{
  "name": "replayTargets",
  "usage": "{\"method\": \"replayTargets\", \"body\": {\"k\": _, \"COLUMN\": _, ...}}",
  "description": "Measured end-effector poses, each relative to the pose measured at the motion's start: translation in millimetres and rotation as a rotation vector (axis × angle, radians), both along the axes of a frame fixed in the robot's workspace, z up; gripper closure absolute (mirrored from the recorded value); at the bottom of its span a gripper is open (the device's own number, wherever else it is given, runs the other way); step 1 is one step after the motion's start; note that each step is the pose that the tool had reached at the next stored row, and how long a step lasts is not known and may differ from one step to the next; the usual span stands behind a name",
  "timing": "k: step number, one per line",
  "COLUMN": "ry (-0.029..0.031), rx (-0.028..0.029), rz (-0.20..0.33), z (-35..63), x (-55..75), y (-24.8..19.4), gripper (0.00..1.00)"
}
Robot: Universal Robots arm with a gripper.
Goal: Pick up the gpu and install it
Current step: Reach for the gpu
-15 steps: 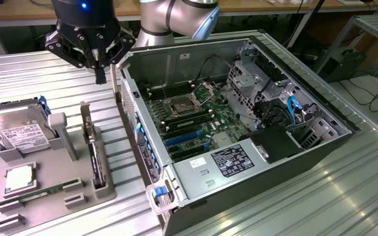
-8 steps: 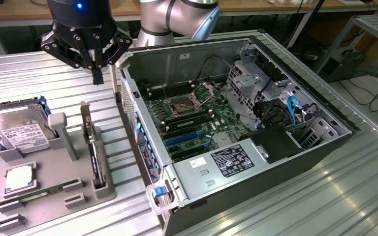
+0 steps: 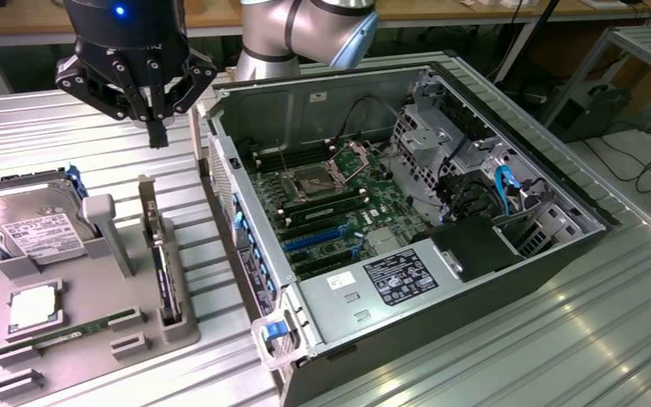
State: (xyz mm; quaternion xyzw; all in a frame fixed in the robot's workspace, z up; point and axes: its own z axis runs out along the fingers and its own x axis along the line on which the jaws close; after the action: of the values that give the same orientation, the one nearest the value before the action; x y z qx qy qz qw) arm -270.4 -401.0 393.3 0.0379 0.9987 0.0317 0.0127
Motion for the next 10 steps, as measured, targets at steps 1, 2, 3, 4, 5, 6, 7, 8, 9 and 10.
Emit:
{"method": "replayTargets", "body": {"k": 1, "ry": 0.0, "rx": 0.0, "rz": 0.0, "z": 0.0, "x": -1.3, "y": 0.0, "gripper": 0.89}}
{"method": "replayTargets", "body": {"k": 2, "ry": 0.0, "rx": 0.0, "rz": 0.0, "z": 0.0, "x": -1.9, "y": 0.0, "gripper": 0.89}}
{"method": "replayTargets", "body": {"k": 3, "ry": 0.0001, "rx": 0.0, "rz": 0.0, "z": 0.0, "x": -2.7, "y": 0.0, "gripper": 0.89}}
{"method": "replayTargets", "body": {"k": 4, "ry": 0.0, "rx": 0.0, "rz": 0.0, "z": 0.0, "x": -4.0, "y": 0.0, "gripper": 0.89}}
{"method": "replayTargets", "body": {"k": 5, "ry": 0.0, "rx": 0.0, "rz": 0.0, "z": 0.0, "x": -5.2, "y": 0.0, "gripper": 0.89}}
{"method": "replayTargets", "body": {"k": 6, "ry": 0.0, "rx": 0.0, "rz": 0.0, "z": 0.0, "x": -6.1, "y": 0.0, "gripper": 0.89}}
{"method": "replayTargets", "body": {"k": 7, "ry": -0.0001, "rx": 0.0001, "rz": 0.0, "z": 0.0, "x": -7.1, "y": 0.0, "gripper": 0.89}}
{"method": "replayTargets", "body": {"k": 8, "ry": 0.0, "rx": 0.0001, "rz": 0.0, "z": 0.0, "x": -8.1, "y": -0.1, "gripper": 0.89}}
{"method": "replayTargets", "body": {"k": 9, "ry": 0.0, "rx": 0.0, "rz": 0.0, "z": 0.0, "x": -9.3, "y": -0.1, "gripper": 0.89}}
{"method": "replayTargets", "body": {"k": 10, "ry": 0.0, "rx": 0.0, "rz": 0.0, "z": 0.0, "x": -10.3, "y": -0.2, "gripper": 0.89}}
